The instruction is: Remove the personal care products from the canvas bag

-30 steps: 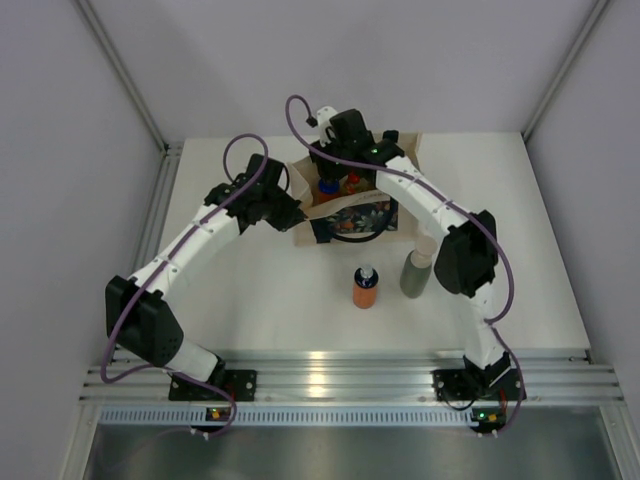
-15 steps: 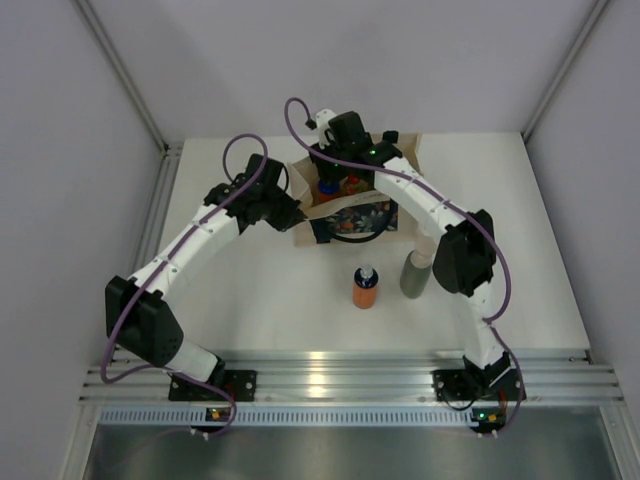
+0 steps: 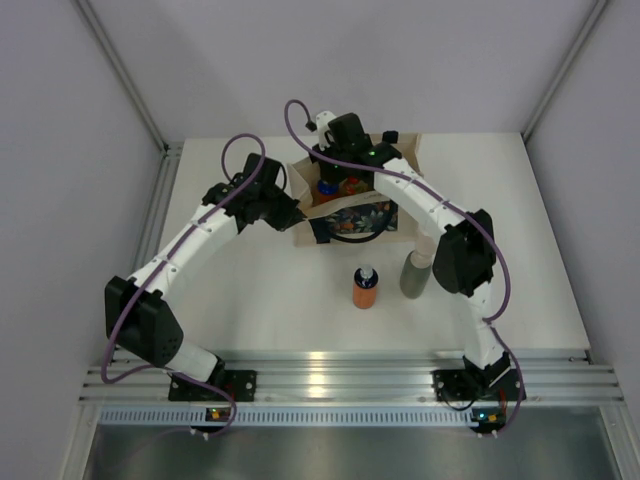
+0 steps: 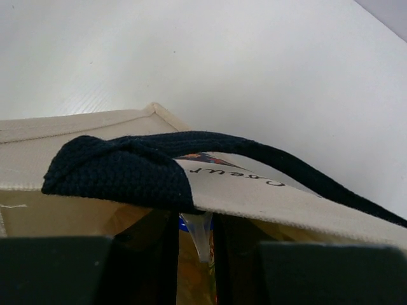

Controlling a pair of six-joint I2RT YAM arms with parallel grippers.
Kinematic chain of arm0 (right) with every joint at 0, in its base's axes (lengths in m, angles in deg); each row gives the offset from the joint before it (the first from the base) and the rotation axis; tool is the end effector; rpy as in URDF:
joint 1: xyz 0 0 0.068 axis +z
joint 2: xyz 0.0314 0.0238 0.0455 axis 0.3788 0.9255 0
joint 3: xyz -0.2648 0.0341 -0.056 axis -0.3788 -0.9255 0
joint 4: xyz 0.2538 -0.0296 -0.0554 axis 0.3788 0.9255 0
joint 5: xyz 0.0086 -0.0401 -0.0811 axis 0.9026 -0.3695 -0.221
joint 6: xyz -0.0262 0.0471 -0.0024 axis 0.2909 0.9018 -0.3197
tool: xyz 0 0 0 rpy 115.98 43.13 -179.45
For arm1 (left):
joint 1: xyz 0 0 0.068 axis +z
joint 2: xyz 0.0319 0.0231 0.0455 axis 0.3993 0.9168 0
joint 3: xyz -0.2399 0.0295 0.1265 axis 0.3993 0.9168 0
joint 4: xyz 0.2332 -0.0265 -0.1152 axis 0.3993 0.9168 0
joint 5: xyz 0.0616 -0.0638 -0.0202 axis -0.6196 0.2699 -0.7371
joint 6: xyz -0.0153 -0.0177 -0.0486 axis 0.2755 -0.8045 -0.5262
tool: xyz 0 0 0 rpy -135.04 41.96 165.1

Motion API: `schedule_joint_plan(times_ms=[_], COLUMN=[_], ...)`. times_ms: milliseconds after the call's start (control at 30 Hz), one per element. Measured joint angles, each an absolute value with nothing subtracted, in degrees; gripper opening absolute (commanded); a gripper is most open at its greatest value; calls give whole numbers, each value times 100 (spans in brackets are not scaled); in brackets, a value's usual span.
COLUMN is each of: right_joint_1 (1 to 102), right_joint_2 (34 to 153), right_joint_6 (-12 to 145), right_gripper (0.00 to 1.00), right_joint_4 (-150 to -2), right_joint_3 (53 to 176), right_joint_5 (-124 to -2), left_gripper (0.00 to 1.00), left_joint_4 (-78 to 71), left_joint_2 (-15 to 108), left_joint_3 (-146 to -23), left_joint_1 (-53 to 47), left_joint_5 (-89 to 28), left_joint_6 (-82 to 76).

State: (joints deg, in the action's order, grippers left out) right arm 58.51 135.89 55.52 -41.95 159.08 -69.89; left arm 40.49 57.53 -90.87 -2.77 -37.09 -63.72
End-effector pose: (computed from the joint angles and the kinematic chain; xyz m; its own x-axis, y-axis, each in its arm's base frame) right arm 0.4037 0.2969 0.3123 -0.4476 -0.4178 -0.7907 -0.6362 0.7701 -0.0469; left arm 0.2900 -0.1445 0.3204 -0.6499 -0.7389 -0.1779 -0.5071 0.5959 -0.6227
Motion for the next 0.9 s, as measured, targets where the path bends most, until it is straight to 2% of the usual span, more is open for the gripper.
schedule_joint_plan(times_ms=[467, 900], right_joint_1=[6146, 6295], right_joint_2=[13425, 12391], right_joint_6=[5622, 5692], right_gripper=[0, 0], right_joint_4=[-4066, -3961], right_joint_3=[15908, 15912], right_joint_5=[-7350, -7606], left_gripper=[0, 0], left_joint_4=[4047, 4047], left_joint_2=[5753, 5755], left_joint_3=[-9089, -9089], left_joint_1=[-235, -203], left_joint_5=[-3654, -3613], left_joint_6=[-6363, -6361])
